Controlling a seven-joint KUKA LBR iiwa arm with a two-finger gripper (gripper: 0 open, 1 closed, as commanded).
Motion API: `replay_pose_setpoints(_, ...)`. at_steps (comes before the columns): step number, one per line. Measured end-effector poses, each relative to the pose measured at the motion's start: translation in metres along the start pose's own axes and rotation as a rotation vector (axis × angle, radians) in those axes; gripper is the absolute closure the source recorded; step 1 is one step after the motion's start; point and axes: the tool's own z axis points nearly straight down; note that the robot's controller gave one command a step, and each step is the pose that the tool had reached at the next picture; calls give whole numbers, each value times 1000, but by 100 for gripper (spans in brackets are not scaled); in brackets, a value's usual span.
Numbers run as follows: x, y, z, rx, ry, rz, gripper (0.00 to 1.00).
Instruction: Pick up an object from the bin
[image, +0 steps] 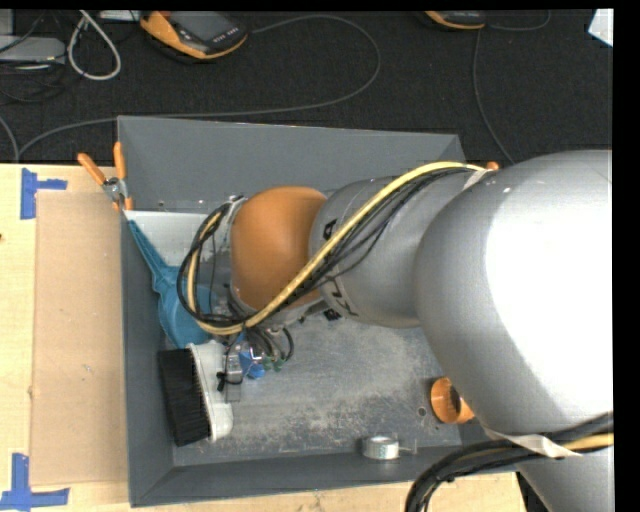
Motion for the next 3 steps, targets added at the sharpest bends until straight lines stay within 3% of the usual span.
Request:
replay_pose_setpoints(1,-40,15,-73,-7,-14,-141,0)
replay_pose_setpoints(2,-11,-44,-25,3,10,-12,0)
replay_pose_setpoints(3,-30,-32,1,-7,-13,-244,0)
